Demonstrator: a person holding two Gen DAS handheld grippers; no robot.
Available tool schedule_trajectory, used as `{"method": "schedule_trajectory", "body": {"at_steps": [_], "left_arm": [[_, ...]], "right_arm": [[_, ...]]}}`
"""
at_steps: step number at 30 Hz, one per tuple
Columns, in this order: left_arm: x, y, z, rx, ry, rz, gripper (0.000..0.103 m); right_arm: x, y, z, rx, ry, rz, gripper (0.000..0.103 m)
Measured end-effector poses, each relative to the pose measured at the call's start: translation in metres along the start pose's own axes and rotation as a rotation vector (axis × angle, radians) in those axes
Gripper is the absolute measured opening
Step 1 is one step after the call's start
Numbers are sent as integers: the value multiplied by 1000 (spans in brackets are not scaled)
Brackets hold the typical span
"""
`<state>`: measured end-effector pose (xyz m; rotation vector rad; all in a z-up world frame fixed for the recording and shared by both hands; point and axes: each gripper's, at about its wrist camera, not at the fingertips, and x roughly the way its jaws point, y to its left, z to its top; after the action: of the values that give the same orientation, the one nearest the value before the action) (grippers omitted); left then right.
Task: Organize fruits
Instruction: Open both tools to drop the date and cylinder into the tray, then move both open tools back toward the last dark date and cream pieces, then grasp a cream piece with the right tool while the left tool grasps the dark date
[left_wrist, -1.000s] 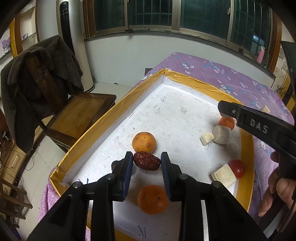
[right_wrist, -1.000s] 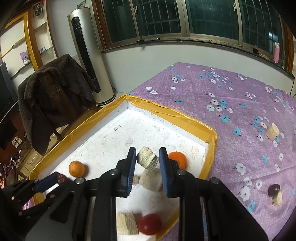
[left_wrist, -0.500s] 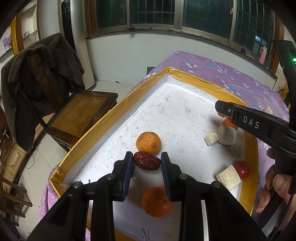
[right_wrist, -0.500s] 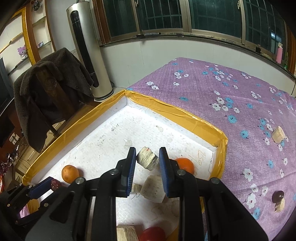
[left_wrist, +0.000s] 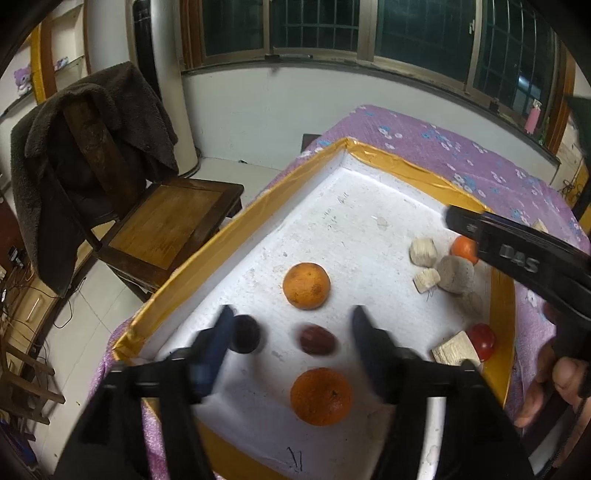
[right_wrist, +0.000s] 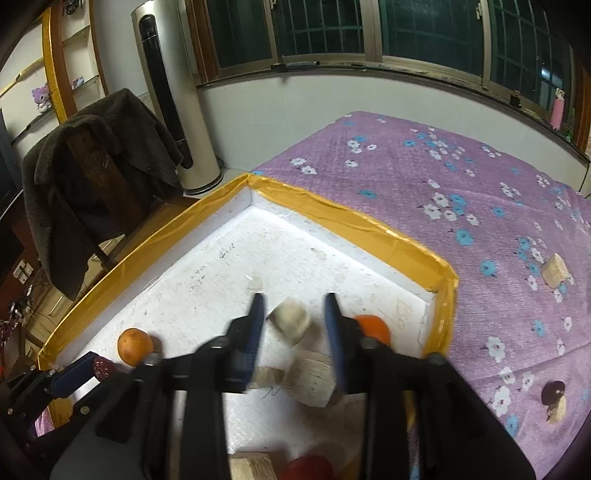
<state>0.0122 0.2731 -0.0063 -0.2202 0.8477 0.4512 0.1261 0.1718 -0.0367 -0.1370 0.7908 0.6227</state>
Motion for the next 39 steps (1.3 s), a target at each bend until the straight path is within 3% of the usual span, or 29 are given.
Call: {"method": "schedule_trajectory", "body": {"at_steps": [3, 8, 13, 18, 21, 24, 26, 30, 32, 33, 34, 39], "left_arm": [[-5, 2, -1, -7, 2, 3, 78], [-22, -1, -6, -25, -14, -32, 79], [-45, -34, -14, 21, -79, -97, 81], [-52, -92, -22, 127, -85, -179, 81], [-49, -125, -27, 193, -79, -206, 81], [-41, -154, -29, 246, -70, -232, 81], [-33, -174, -27, 276, -56, -240, 81], [-19, -204, -23, 311, -48, -266, 81], [-13, -217, -23, 328, -38, -269, 81], [-10, -224, -23, 335, -33, -277, 81], [-8, -233, -23, 345, -31, -291, 81], [-2, -284, -29, 415, -33, -347, 81]], "right_arm": [[-17, -10, -2, 19, -21, -16, 49], [-60, -39, -25, 41, -80, -96, 83], [-107, -88, -79, 103, -87, -186, 94], [-129, -151, -125, 171, -38, -282, 95], [-128, -180, -132, 207, -11, -292, 95], [-119, -198, -126, 198, 1, -296, 90], [-112, -203, -122, 198, 9, -285, 80], [-90, -217, -111, 195, 44, -274, 69], [-79, -222, -109, 205, 75, -259, 51], [-81, -222, -107, 202, 62, -260, 47], [-81, -225, -107, 210, 69, -243, 29], [-99, -240, -124, 239, 69, -263, 29]]}}
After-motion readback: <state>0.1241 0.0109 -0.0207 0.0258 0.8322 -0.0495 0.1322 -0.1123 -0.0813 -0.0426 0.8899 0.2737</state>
